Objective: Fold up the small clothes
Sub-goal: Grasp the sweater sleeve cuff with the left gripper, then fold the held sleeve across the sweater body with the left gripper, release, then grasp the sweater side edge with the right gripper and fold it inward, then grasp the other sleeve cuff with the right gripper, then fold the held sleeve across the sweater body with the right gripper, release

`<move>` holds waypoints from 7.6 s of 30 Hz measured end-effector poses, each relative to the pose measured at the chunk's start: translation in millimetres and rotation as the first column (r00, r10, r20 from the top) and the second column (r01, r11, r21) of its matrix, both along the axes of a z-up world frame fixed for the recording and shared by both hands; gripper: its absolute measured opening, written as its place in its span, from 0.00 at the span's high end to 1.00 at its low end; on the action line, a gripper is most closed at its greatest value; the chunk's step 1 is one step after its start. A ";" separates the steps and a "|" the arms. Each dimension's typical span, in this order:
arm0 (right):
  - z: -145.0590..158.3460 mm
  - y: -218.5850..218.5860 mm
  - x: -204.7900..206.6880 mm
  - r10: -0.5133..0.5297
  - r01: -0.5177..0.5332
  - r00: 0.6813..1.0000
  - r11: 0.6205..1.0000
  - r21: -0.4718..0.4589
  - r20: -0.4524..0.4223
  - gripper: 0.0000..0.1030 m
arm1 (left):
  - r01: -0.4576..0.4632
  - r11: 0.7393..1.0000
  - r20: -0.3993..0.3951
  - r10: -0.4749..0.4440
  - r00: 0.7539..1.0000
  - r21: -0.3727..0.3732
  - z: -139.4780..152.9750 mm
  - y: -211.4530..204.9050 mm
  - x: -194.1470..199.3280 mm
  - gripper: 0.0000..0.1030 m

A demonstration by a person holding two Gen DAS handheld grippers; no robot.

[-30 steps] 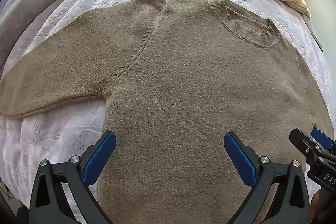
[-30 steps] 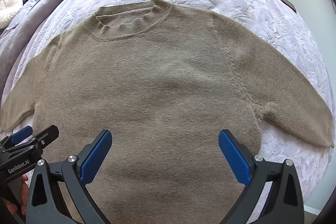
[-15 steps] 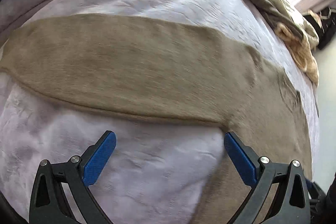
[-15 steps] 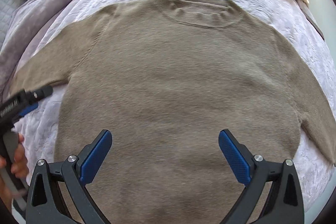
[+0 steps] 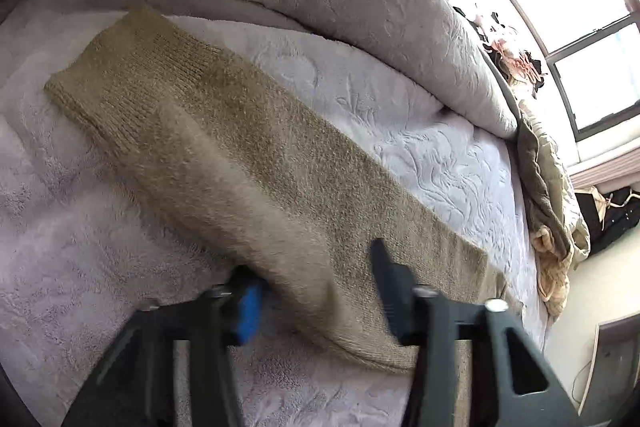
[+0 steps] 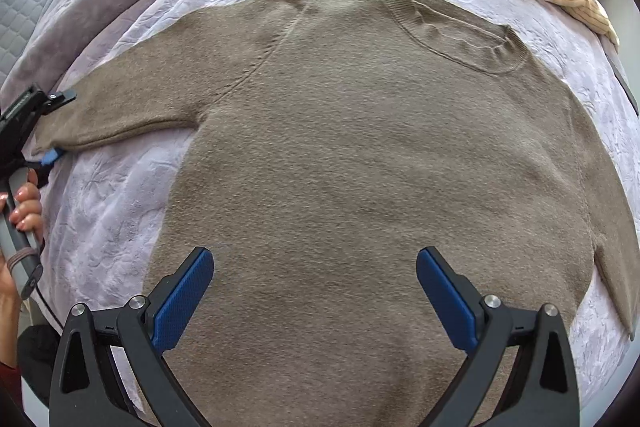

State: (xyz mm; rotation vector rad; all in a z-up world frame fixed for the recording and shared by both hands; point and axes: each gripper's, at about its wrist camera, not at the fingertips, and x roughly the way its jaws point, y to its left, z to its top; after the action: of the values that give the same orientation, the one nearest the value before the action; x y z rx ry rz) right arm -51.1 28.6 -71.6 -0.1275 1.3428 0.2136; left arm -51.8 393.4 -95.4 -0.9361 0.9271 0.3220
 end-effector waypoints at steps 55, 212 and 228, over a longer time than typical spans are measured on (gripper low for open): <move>-38.1 35.3 91.7 0.553 -0.372 0.799 0.764 -0.528 0.236 0.30 | 0.621 0.516 -0.359 -0.522 0.774 0.590 32.4 -226.6 32.1 0.15; -23.0 -550.9 -150.7 -0.966 0.710 0.170 -0.016 0.704 -0.194 0.64 | 0.891 0.396 -0.341 -0.824 0.451 0.222 52.8 -509.9 37.9 0.00; 62.5 -413.0 11.9 -0.722 0.391 0.684 0.482 0.784 0.103 0.92 | 0.783 0.551 -0.284 -0.732 0.620 0.290 62.9 -411.2 48.4 0.00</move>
State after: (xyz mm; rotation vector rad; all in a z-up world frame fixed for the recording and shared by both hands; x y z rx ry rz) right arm -39.2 -384.4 -9.0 0.9206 0.7016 0.1032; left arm -3.4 -17.8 -32.5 -0.0696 1.2514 -0.1979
